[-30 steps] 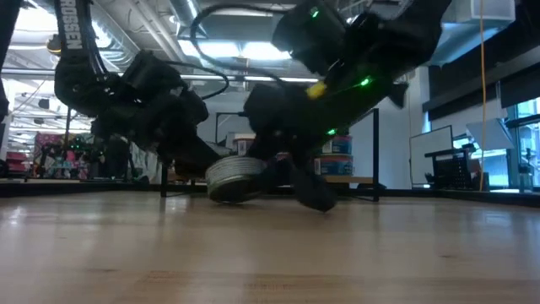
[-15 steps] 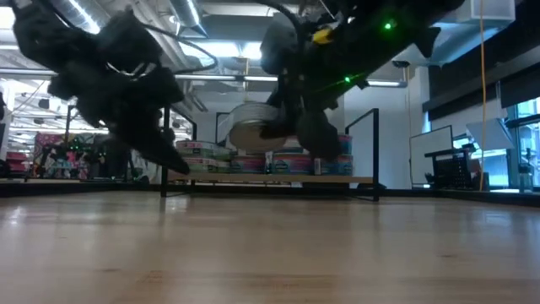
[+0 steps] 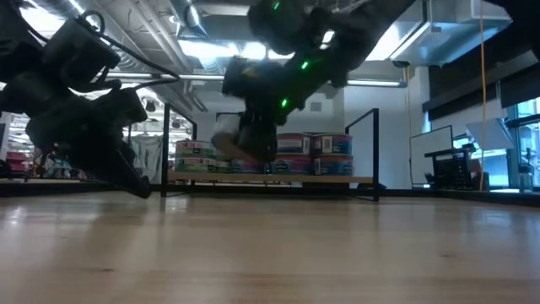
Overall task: Stack canned seafood by type on shelf
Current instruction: Put the green and white tuna can on the shelf to the right of the other green and white tuna can
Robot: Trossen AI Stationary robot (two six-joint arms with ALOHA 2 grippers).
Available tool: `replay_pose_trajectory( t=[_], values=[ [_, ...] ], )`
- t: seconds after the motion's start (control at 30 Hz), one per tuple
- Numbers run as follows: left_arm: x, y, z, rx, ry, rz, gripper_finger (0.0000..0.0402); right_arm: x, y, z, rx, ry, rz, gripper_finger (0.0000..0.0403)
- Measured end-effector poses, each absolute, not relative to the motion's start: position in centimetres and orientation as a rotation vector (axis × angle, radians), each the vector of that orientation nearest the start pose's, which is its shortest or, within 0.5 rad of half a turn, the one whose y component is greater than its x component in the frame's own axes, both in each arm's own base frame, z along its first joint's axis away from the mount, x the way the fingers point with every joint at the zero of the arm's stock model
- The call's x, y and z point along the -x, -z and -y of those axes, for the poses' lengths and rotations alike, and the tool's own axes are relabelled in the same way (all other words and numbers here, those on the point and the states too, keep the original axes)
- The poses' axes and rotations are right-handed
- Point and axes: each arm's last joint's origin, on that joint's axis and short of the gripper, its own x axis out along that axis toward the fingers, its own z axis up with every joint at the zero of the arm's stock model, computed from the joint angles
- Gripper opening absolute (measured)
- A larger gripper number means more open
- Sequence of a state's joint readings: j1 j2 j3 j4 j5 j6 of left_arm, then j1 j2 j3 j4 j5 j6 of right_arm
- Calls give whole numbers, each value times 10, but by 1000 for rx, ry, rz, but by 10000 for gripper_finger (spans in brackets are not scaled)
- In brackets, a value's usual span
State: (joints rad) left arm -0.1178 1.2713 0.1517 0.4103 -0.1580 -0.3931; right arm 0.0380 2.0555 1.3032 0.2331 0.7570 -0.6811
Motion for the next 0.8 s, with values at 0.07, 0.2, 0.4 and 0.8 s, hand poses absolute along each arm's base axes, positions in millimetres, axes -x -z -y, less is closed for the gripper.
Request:
replay_pose_trajectory(
  t=[0.07, 0.2, 0.4, 0.8],
  values=[
    [-175, -98, 17, 293, -182, -685, 191, -447, -163, 19, 837, 542, -749, 143],
    [-175, -99, 20, 299, -172, -678, 191, -454, -152, 47, 823, 584, -794, 143],
    [-177, -101, 21, 302, -160, -650, 191, -453, -137, 71, 817, 617, -857, 143],
    [-178, -103, 21, 305, -157, -634, 191, -452, -135, 78, 712, 587, -835, 268]
  ],
)
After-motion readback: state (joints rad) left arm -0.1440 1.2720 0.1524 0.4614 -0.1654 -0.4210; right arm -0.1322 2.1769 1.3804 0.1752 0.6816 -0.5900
